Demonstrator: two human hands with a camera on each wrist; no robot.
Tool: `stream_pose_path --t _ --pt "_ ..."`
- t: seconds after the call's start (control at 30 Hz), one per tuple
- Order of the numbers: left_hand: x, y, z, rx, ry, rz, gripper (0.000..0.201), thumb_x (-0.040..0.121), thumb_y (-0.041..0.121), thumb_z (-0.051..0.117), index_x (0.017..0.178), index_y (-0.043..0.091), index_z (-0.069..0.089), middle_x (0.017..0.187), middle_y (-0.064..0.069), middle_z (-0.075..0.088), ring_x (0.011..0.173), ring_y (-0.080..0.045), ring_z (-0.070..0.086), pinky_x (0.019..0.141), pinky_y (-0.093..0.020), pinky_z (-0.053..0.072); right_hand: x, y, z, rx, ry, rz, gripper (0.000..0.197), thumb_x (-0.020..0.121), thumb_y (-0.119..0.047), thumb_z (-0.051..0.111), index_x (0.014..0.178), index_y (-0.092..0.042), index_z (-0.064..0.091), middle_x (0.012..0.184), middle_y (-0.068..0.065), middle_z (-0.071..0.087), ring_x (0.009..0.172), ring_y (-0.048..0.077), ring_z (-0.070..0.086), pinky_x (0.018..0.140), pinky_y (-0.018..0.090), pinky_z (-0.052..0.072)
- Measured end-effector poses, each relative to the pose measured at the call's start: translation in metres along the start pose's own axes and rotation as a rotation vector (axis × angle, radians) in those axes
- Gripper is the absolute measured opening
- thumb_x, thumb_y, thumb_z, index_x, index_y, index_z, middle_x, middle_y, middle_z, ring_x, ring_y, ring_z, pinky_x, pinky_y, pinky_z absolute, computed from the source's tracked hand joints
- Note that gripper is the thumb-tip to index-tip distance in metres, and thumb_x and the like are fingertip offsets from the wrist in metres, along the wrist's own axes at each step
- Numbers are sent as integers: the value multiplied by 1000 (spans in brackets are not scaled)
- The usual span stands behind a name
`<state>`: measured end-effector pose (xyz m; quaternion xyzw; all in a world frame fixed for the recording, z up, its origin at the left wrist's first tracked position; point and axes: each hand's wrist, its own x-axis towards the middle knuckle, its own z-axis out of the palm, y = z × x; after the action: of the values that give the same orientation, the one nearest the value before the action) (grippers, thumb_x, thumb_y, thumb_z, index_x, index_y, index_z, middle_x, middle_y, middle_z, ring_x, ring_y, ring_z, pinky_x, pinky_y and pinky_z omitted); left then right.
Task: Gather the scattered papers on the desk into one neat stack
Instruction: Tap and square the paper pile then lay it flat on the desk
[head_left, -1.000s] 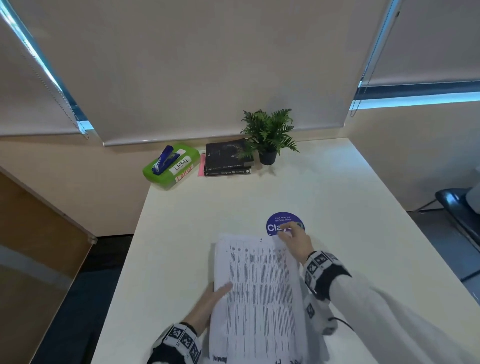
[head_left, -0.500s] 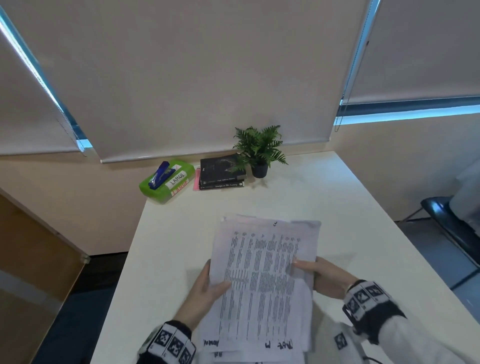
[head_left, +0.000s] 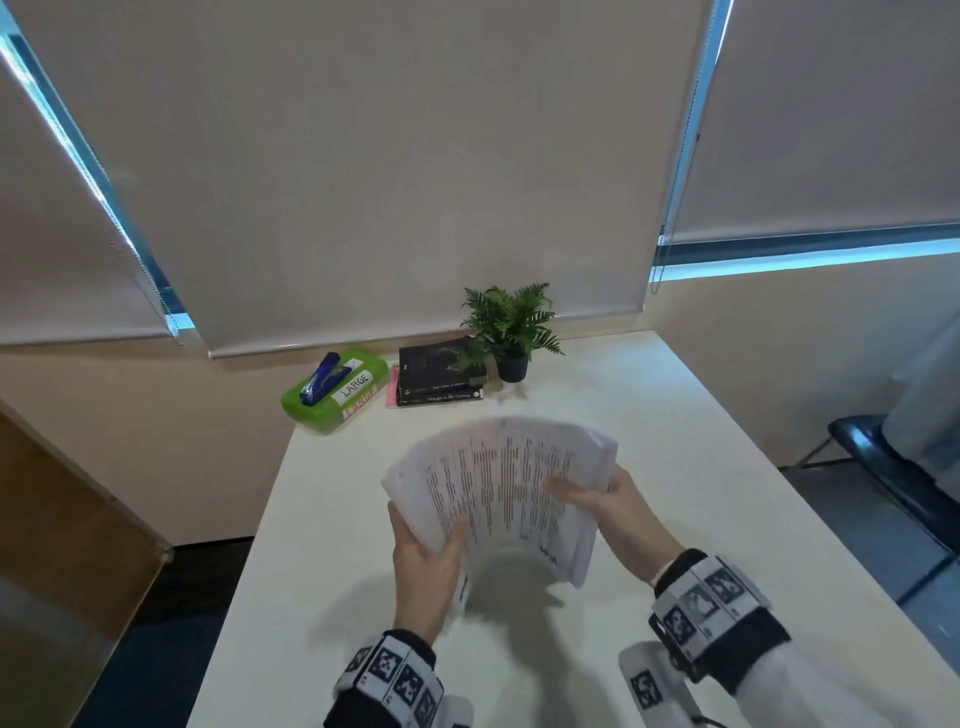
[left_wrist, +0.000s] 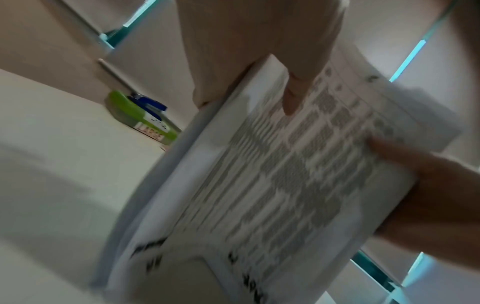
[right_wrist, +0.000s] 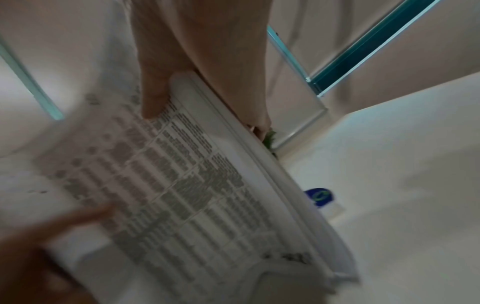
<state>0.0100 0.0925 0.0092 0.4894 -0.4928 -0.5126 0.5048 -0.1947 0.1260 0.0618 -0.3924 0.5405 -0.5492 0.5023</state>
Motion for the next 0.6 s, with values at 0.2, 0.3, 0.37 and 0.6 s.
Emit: stream_pose_path --t 0.2,0.3,0.37,0.6 --pt "22 6 -11 -30 -64 -5 67 78 0 71 129 26 35 128 -4 44 114 -19 48 90 -30 45 21 34 -9 80 109 42 64 72 4 76 125 -15 46 108 5 63 101 15 60 77 25 48" --pt "33 6 -15 -67 -60 -17 51 78 5 73 117 25 46 123 -4 54 112 -19 54 83 -23 49 29 33 -8 63 66 45 57 74 2 74 123 -10 48 101 5 67 96 19 64 74 24 49" --pt "35 7 -13 -87 -42 -34 30 83 4 68 103 23 55 110 -7 65 101 -21 62 73 -18 54 32 34 -8 -8 42 47 47 72 -16 77 115 -7 60 103 7 72 101 25 67 76 27 51" --pt "33 18 6 -164 57 47 24 88 11 63 109 20 58 101 4 68 94 -10 65 81 -27 53 31 21 14 68 90 -113 24 85 -13 67 109 -9 66 104 6 73 98 25 69 82 37 57"
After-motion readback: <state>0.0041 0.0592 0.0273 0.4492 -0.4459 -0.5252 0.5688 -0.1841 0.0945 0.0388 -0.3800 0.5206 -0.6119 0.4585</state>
